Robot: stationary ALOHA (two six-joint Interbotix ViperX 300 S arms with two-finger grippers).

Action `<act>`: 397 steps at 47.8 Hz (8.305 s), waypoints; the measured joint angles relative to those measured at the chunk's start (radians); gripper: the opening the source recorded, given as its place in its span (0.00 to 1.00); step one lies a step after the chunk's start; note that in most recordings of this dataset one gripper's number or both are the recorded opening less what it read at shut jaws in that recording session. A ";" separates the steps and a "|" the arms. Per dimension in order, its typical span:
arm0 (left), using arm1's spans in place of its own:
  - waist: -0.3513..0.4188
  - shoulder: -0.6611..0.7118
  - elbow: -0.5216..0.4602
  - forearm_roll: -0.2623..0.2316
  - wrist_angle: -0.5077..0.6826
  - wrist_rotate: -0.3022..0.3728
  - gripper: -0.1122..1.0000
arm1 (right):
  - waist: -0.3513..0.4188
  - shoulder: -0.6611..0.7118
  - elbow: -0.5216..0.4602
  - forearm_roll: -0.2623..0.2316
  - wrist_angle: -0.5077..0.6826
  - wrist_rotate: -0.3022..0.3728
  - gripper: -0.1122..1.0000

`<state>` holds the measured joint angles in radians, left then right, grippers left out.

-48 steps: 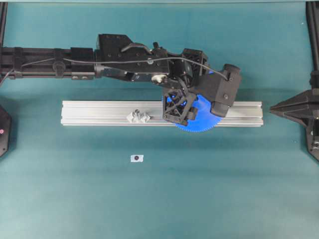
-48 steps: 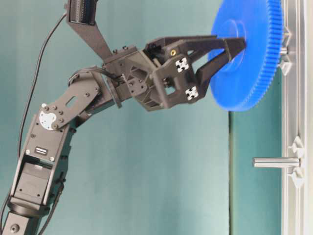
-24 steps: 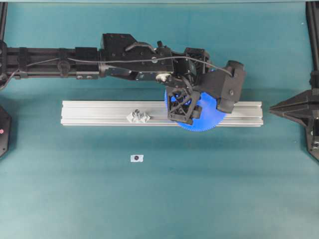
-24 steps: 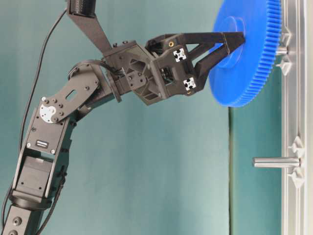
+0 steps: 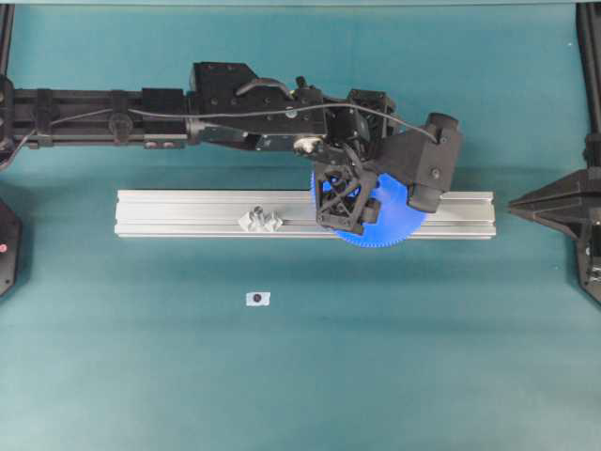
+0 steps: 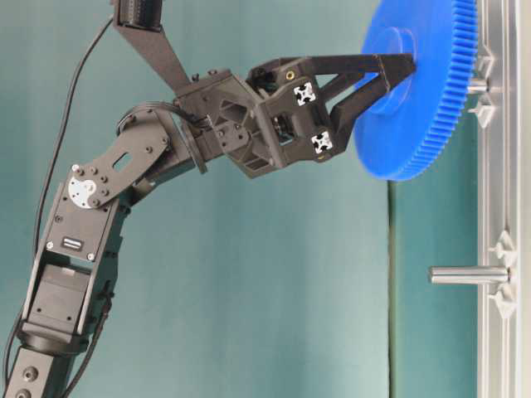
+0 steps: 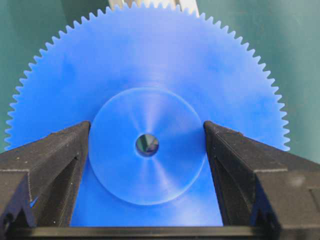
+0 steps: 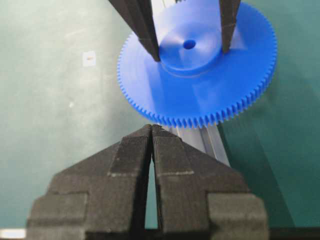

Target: Insert the large gear onto the shaft.

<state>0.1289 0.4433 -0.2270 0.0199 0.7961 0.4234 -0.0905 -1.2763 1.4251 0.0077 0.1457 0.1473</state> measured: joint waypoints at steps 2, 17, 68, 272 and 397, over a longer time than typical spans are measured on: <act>0.000 -0.003 0.000 0.002 0.000 -0.002 0.80 | 0.000 0.002 0.000 0.000 0.000 0.000 0.19; 0.000 0.005 0.000 0.002 -0.006 -0.052 0.84 | 0.000 0.000 0.000 0.000 0.000 0.000 0.19; 0.002 -0.075 0.184 0.000 -0.120 -0.160 0.87 | 0.000 0.002 0.000 0.000 0.000 0.000 0.19; 0.009 -0.021 0.015 0.002 0.052 -0.109 0.91 | 0.000 -0.023 0.006 0.000 -0.006 0.000 0.19; 0.000 -0.522 0.629 0.002 -0.515 -0.508 0.90 | 0.000 -0.025 0.008 0.000 -0.009 0.002 0.19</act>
<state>0.1289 -0.0782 0.4019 0.0215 0.2807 -0.0844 -0.0905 -1.3008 1.4327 0.0077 0.1365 0.1488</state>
